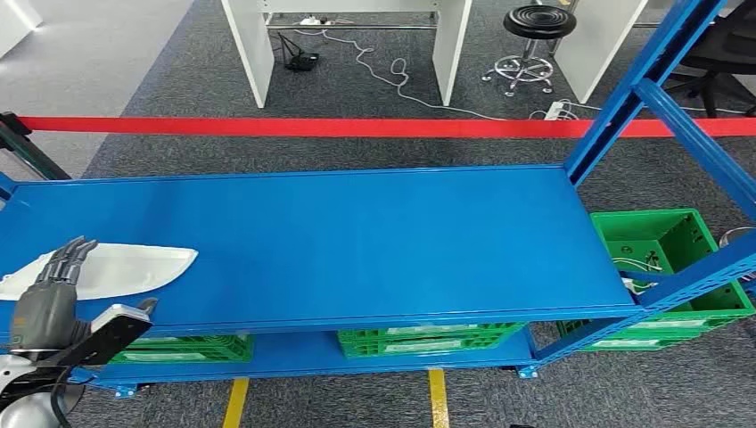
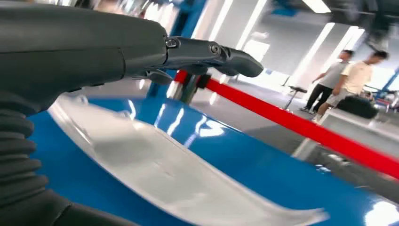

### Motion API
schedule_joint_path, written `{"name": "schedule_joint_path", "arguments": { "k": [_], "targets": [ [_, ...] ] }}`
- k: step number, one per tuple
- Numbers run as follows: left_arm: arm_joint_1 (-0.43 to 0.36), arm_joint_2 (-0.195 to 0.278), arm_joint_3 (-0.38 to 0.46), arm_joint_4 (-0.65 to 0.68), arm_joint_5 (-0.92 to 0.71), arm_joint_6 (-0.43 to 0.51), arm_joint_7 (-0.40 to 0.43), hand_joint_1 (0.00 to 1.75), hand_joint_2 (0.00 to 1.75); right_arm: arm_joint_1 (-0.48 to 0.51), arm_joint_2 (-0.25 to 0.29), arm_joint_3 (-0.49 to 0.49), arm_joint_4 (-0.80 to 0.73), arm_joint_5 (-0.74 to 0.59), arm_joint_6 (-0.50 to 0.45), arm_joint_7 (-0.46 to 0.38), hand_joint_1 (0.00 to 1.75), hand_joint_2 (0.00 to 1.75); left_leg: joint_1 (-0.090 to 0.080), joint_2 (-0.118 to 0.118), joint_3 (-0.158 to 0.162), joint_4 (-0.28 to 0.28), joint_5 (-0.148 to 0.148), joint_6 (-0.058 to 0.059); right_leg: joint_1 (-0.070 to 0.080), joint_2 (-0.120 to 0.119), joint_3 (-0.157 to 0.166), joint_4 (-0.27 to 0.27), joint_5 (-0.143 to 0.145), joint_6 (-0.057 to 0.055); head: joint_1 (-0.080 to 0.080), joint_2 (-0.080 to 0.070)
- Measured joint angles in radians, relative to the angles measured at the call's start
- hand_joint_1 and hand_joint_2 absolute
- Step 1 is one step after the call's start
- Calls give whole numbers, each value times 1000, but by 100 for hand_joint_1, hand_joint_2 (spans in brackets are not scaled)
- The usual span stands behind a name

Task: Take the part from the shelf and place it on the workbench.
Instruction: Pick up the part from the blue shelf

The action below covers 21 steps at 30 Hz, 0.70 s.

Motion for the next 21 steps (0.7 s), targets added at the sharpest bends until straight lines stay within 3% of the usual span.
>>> {"name": "schedule_joint_path", "arguments": {
  "k": [11, 21],
  "targets": [
    [-54, 137, -12, 74, -123, -88, 59, 0, 175, -1, -5, 0, 0, 15, 13, -12, 0, 175, 0, 0, 0, 0, 0, -1, 0, 0, 0, 1, 0, 0, 0, 0],
    [-112, 198, -21, 155, -78, -228, 155, 0, 175, 0, -8, -8, 0, 15, 11, 11, 0, 175, 0, 0, 0, 0, 0, -1, 0, 0, 0, 1, 0, 0, 0, 0]
  ]
}}
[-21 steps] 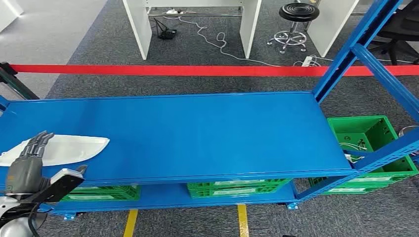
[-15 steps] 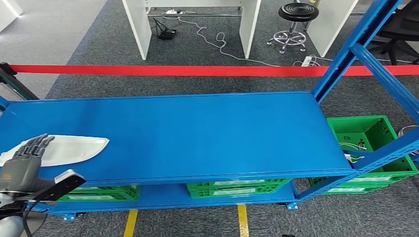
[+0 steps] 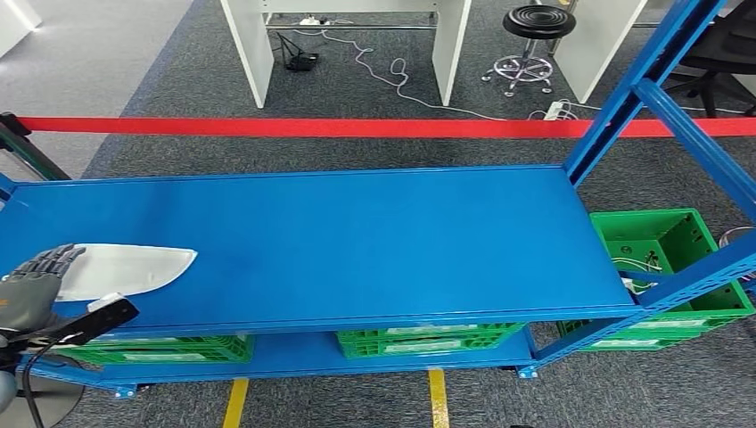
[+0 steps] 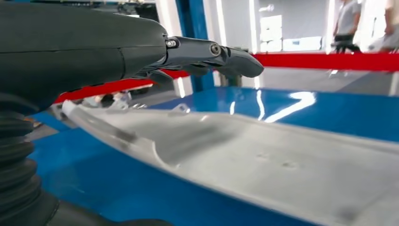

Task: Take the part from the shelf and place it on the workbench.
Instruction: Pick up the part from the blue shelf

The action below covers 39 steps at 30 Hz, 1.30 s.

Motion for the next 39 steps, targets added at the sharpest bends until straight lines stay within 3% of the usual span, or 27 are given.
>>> {"name": "schedule_joint_path", "arguments": {
  "k": [4, 6, 8, 10, 20, 29, 39],
  "targets": [
    [-19, 11, 0, 35, 25, -48, 33, 1, 175, 0, 0, -2, 0, 0, -3, 0, 0, 175, 0, 0, 0, 0, 0, 0, 0, 0, 0, 0, 0, 0, 0, 0],
    [-28, 16, 1, 50, 34, -62, 47, 69, 175, 0, 0, -3, 0, 0, -4, 0, 0, 175, 0, 0, 0, 0, 0, 0, 0, 0, 0, 0, 0, 0, 0, 0],
    [-36, 20, 1, 63, 35, -66, 55, 154, 175, -1, 0, -5, 0, 0, -4, 0, 0, 175, 0, 0, 0, 0, 0, 0, 0, 0, 1, 0, 0, 0, 0, 0],
    [-38, 22, 0, 74, 30, -62, 58, 175, 175, 0, 0, -7, 0, 2, -4, -1, 0, 175, 0, 0, 1, 0, 0, 0, 0, 0, 1, 0, 0, 0, 0, 0],
    [-37, 6, 2, 115, 15, 12, 47, 175, 175, 1, -11, -16, 0, 17, -15, 3, 0, 175, 0, 0, 1, 0, 0, 0, 0, 0, 0, 0, 0, 0, 0, 0],
    [-41, -64, 37, 126, 31, 169, -28, 175, 175, 1, -15, -17, 0, 26, -11, -2, 0, 175, 0, 0, 1, 0, 0, 0, 0, 0, 1, 0, 0, 0, 0, 0],
    [11, -183, 75, 34, 208, 391, -320, 175, 175, 1, -15, -17, 0, 49, -16, -11, 0, 175, 0, 0, 1, 0, -1, -1, 0, 0, 1, 0, 0, 0, 0, 0]
  ]
}}
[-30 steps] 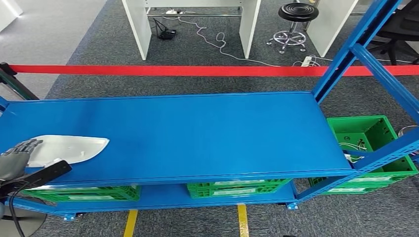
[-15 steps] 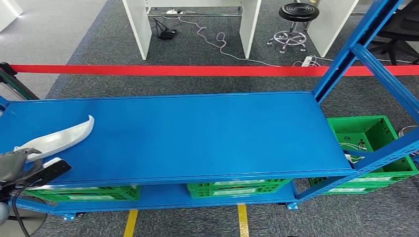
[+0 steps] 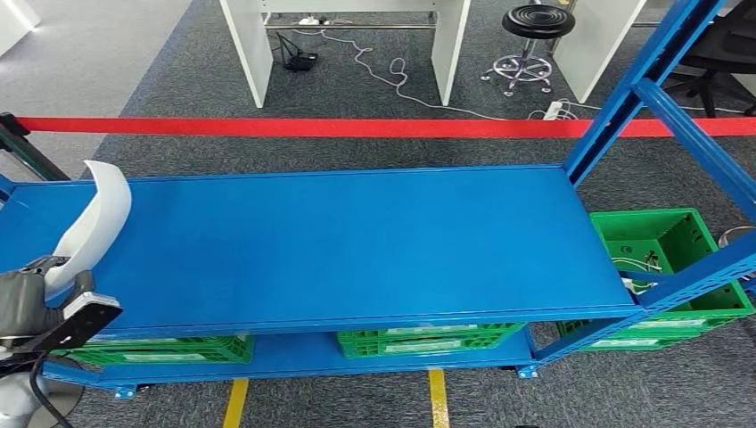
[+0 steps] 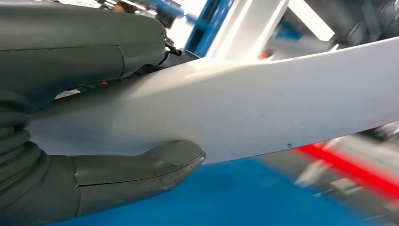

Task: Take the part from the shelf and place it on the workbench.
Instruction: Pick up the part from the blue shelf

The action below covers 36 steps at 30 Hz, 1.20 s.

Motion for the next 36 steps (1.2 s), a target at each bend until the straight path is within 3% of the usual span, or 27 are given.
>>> {"name": "schedule_joint_path", "arguments": {
  "k": [3, 8, 16, 23, 36],
  "targets": [
    [29, -37, -1, -66, 66, 14, -77, 175, 175, 0, 0, 0, 0, 3, 0, -9, 0, 175, 0, 0, 0, 0, 0, 0, 0, 0, 0, 0, 0, 0, 0, 0],
    [91, -124, -27, -239, 318, -67, -258, 175, 175, 0, 0, -6, 0, 3, -3, -29, 0, 175, 0, 0, 0, 0, 0, 0, 0, 0, 0, 0, 0, 0, 0, 0],
    [123, -226, -82, -388, 524, -183, -336, 175, 175, 0, 1, -9, 0, 14, -4, -29, 0, 175, -1, 0, 0, 0, 0, 0, 0, 0, 0, 0, 0, 0, 0, 0],
    [123, -255, -92, -408, 515, -181, -354, 175, 175, -2, 1, -9, 0, 19, -4, -38, 0, 175, 0, 0, 1, 0, 0, 0, 0, 0, 1, 0, 0, 0, 0, 0],
    [124, -264, -93, -453, 532, -153, -355, 175, 175, -2, 1, -9, 0, 28, -4, -32, 0, 175, 0, 0, 1, 0, 0, 0, 0, 0, 1, 0, 0, 0, 0, 0]
  ]
}}
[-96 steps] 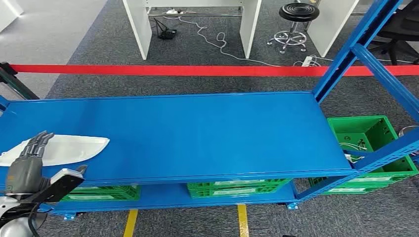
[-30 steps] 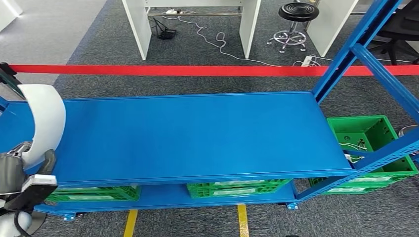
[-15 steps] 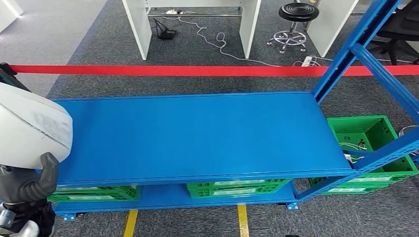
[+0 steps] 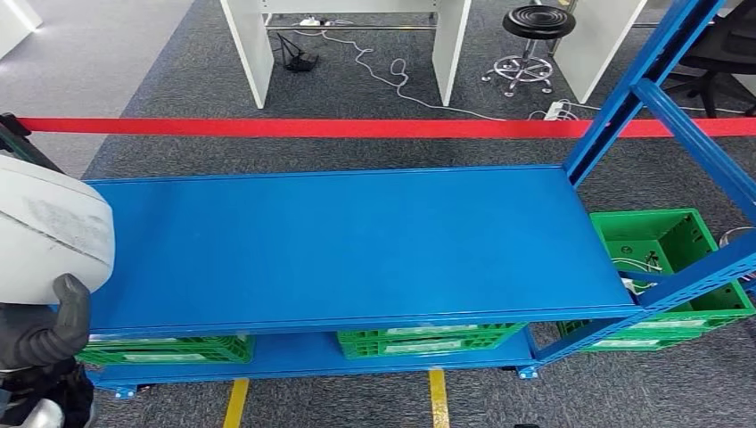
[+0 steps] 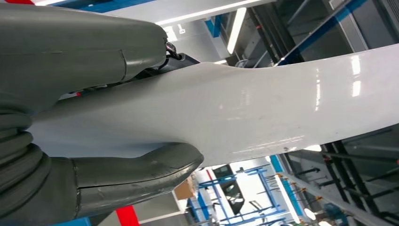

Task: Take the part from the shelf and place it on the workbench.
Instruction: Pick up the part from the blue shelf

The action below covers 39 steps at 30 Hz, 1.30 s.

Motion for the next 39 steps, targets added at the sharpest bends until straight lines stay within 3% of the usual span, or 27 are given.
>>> {"name": "schedule_joint_path", "arguments": {
  "k": [9, 14, 16, 19, 20, 21, 22, 24, 25, 27, 29, 30, 32, 34, 35, 36, 37, 39],
  "targets": [
    [0, -18, 3, -2, -42, 87, 0, 175, 175, 0, 4, 0, 0, 8, -3, -2, 0, 175, -5, 0, 0, 3, -2, 6, -5, 0, 11, -2, 2, 5, 0, 0],
    [0, -19, 3, -2, -61, 130, 0, 175, 175, -2, 6, 0, 0, 12, -1, -8, 0, 175, -10, 1, 2, -4, 4, 20, -13, 1, 11, -2, 3, 19, -1, 0],
    [0, -20, 3, -3, -66, 144, 0, 175, 175, -2, 6, 0, 0, 13, -1, -10, 0, 175, -4, 3, 5, -16, 13, 27, -13, -1, -5, 31, -28, 25, 1, 0],
    [0, -23, 3, -3, -66, 159, 0, 175, 175, -2, 6, 0, 0, 15, -1, -10, 0, 175, 1, 8, 2, -21, 18, 30, -17, -3, -73, 207, -130, 35, 5, 0],
    [1, -23, 3, -3, -66, 162, 0, 175, 175, -2, 6, 0, 0, 16, -1, -9, 0, 175, 2, 9, 1, -21, 20, 28, -20, -3, -90, 255, -146, 39, 4, 0],
    [2, -24, 3, -3, -66, 164, 0, 175, 175, -2, 6, 0, 0, 16, -1, -8, 0, 175, 4, 10, -2, -21, 23, 25, -22, -3, -90, 268, -143, 43, 5, 0],
    [2, -24, 2, -3, -66, 165, 0, 175, 175, -2, 6, 0, 0, 16, -1, -7, 0, 175, 7, 10, -4, -20, 26, 21, -25, -3, -71, 240, -120, 47, 5, 0],
    [2, -24, 2, -3, -66, 167, 0, 175, 175, -4, 7, 0, 0, 17, -1, -5, 0, 175, 14, 9, -10, -17, 33, 8, -32, -2, 5, 103, -64, 59, 6, 0],
    [2, -24, 2, -4, -67, 168, 0, 175, 175, -5, 9, 0, 0, 17, 0, -4, 0, 175, 16, 8, -13, -15, 37, 0, -33, 2, 36, 48, -43, 60, 7, 0],
    [2, -24, 2, -4, -68, 169, 0, 175, 175, -7, 13, 0, 1, 18, 0, -3, 0, 175, 13, 5, -18, -11, 47, -15, -34, 12, 50, 10, -35, 51, 7, 0],
    [2, -24, 1, -4, -68, 170, 0, 175, 175, -7, 14, 0, 1, 18, 1, -2, 0, 175, 14, 2, -21, -12, 56, -28, -33, 14, 33, 17, -29, 28, 5, 0],
    [3, -24, 0, -4, -69, 171, 0, 175, 175, -8, 14, 0, 1, 18, 1, -1, 0, 175, 16, 2, -25, -8, 47, -32, -32, 12, 27, 19, -24, 17, 4, 0],
    [4, -24, 0, -4, -69, 171, 0, 175, 175, -8, 14, 0, 1, 19, 1, -1, 0, 175, 17, 4, -49, 50, -19, -37, -31, 8, 12, 19, -6, -4, 1, 0],
    [4, -24, 0, -4, -69, 171, 0, 175, 175, -7, 14, -1, 1, 19, 0, -1, 0, 175, 16, 4, -89, 180, -117, -38, -26, 4, -7, 19, 14, -14, -2, 0],
    [4, -24, 0, -3, -68, 171, 0, 175, 175, -6, 14, -1, 1, 19, 0, -1, 0, 175, 15, 4, -101, 239, -146, -37, -23, 2, -20, 20, 23, -16, -2, 0],
    [4, -24, 0, -3, -68, 173, 0, 175, 175, -6, 14, -1, 1, 20, 1, -1, 0, 175, 14, 4, -100, 272, -157, -34, -20, 1, -31, 20, 31, -17, -2, 0],
    [4, -24, 0, -3, -68, 176, 0, 175, 175, -6, 14, -1, 1, 20, 1, -1, 0, 175, 12, 4, -81, 266, -149, -29, -17, 0, -42, 21, 39, -18, -2, 0],
    [4, -24, -1, -3, -69, 183, 0, 175, 175, -6, 14, -1, 1, 23, 1, -1, 0, 175, 6, 4, 9, 152, -109, -16, -14, 0, -58, 21, 52, -15, -2, 0]
  ]
}}
